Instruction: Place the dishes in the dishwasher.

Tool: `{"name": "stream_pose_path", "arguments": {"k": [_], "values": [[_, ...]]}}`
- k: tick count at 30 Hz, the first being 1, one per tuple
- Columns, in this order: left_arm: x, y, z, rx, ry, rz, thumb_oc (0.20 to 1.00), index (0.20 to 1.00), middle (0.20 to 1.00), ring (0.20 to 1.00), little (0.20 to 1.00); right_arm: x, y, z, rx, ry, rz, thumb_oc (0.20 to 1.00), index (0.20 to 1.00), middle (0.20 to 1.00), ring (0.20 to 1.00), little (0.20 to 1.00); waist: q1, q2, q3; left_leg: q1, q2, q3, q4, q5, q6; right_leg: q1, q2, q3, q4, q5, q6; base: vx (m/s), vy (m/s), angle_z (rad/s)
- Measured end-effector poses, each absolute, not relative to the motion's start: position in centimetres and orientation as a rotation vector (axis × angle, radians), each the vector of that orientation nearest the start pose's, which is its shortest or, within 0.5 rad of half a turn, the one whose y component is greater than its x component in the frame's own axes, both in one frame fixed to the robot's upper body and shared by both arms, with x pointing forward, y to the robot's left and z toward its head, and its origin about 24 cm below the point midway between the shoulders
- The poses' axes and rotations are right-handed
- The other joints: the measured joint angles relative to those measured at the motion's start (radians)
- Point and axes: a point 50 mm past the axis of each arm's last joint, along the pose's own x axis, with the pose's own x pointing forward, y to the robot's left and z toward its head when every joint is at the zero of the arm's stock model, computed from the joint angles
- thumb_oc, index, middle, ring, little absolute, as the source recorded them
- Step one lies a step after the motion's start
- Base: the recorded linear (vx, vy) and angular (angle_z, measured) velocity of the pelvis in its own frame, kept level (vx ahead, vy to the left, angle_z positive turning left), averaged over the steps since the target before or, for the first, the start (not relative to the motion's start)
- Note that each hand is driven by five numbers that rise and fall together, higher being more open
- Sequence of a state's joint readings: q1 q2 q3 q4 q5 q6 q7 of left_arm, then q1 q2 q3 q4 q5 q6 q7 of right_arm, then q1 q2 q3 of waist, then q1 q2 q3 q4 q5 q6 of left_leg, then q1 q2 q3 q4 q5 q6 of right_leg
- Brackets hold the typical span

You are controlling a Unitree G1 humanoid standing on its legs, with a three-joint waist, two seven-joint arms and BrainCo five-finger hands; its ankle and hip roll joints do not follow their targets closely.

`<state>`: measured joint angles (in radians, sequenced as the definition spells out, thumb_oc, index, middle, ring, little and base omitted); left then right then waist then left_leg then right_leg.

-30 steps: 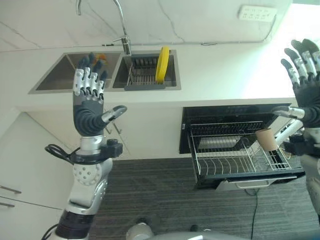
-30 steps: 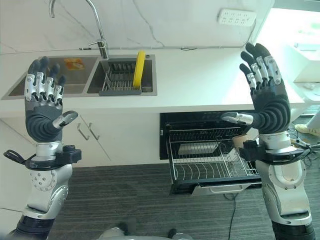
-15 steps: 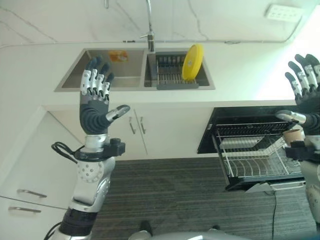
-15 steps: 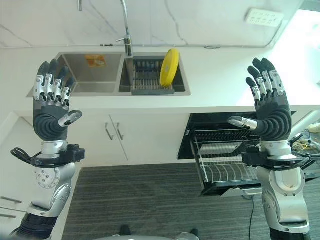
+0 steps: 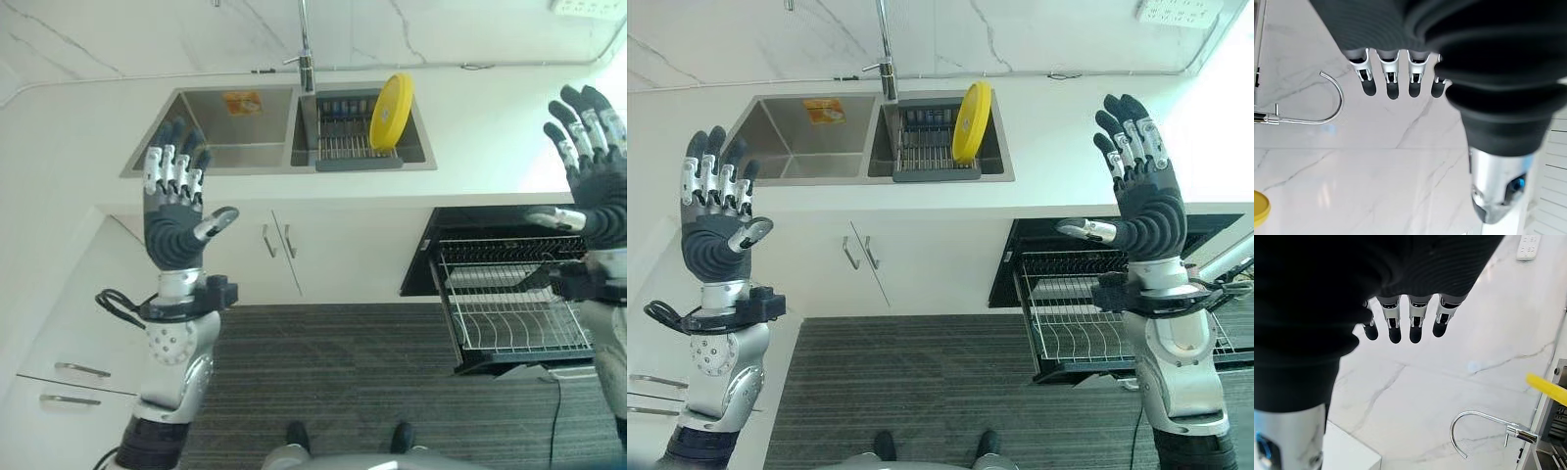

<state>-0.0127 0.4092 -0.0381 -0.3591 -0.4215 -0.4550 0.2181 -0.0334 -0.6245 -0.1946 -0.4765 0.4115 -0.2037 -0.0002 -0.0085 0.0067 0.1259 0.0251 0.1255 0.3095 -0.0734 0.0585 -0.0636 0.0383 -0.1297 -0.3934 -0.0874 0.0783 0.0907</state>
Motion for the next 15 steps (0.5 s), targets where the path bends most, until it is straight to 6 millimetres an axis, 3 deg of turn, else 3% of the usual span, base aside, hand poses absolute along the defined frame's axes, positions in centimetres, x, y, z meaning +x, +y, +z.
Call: {"name": "stream_pose_path", "arguments": {"k": [8, 10, 11, 12, 13, 14, 15], "values": [[21.9, 20.0, 17.8, -0.183, -0.791, 0.040, 1.000, 1.000, 1.000, 1.000, 1.000, 21.5, -23.5, 22.2, -0.266, -0.748, 0.085, 1.000, 1.000, 1.000, 1.000, 1.000, -0.017, 0.000, -0.001, 0.033, -0.003, 0.006, -0.009, -0.003, -0.002, 0.026, 0.005, 0.007, 0.000, -0.012, 0.008, 0.13, -0.077, -0.02], [21.9, 20.7, 18.0, -0.174, -0.793, 0.067, 1.000, 1.000, 1.000, 1.000, 1.000, 21.7, -23.8, 22.1, -0.246, -0.728, 0.100, 1.000, 1.000, 1.000, 1.000, 1.000, -0.009, -0.023, 0.000, -0.001, 0.005, 0.017, 0.087, -0.016, -0.016, 0.025, 0.001, 0.026, 0.000, -0.035, 0.002, 0.11, -0.111, -0.10], [22.0, 20.9, 18.2, -0.165, -0.799, 0.075, 1.000, 1.000, 1.000, 1.000, 1.000, 21.9, -23.7, 21.8, -0.244, -0.711, 0.110, 1.000, 1.000, 1.000, 1.000, 1.000, -0.002, -0.053, 0.007, -0.063, 0.009, 0.007, 0.220, -0.026, -0.030, 0.021, -0.005, 0.054, 0.008, -0.053, -0.023, 0.10, 0.048, 0.02], [22.1, 20.9, 18.5, -0.163, -0.807, 0.071, 1.000, 1.000, 1.000, 1.000, 1.000, 22.0, -23.9, 21.6, -0.246, -0.695, 0.106, 1.000, 1.000, 1.000, 1.000, 1.000, 0.001, -0.085, 0.024, -0.166, 0.033, -0.018, 0.437, -0.015, -0.048, 0.017, -0.018, 0.097, 0.035, -0.076, -0.050, 0.15, 0.151, 0.12], [22.1, 20.7, 18.5, -0.166, -0.807, 0.066, 1.000, 1.000, 1.000, 1.000, 1.000, 22.0, -24.0, 21.6, -0.252, -0.694, 0.105, 1.000, 1.000, 1.000, 1.000, 1.000, 0.004, -0.101, 0.026, -0.251, 0.050, -0.054, 0.585, 0.007, -0.078, 0.032, -0.022, 0.103, 0.034, -0.077, -0.050, 0.24, 0.227, -0.01], [22.1, 20.5, 18.2, -0.170, -0.796, 0.060, 1.000, 1.000, 1.000, 1.000, 1.000, 22.0, -23.8, 21.9, -0.258, -0.709, 0.112, 1.000, 1.000, 1.000, 1.000, 1.000, 0.015, -0.080, 0.028, -0.288, 0.090, -0.082, 0.536, -0.024, -0.100, 0.045, 0.002, 0.108, 0.029, -0.081, -0.043, 0.43, 0.427, -0.28], [22.1, 20.6, 18.0, -0.169, -0.792, 0.066, 1.000, 1.000, 1.000, 1.000, 1.000, 22.1, -23.8, 21.9, -0.260, -0.704, 0.117, 1.000, 1.000, 1.000, 1.000, 1.000, 0.012, -0.035, 0.028, -0.278, 0.130, -0.066, 0.341, -0.023, -0.099, 0.045, 0.028, 0.110, 0.031, -0.085, -0.044, 0.53, 0.585, -0.50]]}}
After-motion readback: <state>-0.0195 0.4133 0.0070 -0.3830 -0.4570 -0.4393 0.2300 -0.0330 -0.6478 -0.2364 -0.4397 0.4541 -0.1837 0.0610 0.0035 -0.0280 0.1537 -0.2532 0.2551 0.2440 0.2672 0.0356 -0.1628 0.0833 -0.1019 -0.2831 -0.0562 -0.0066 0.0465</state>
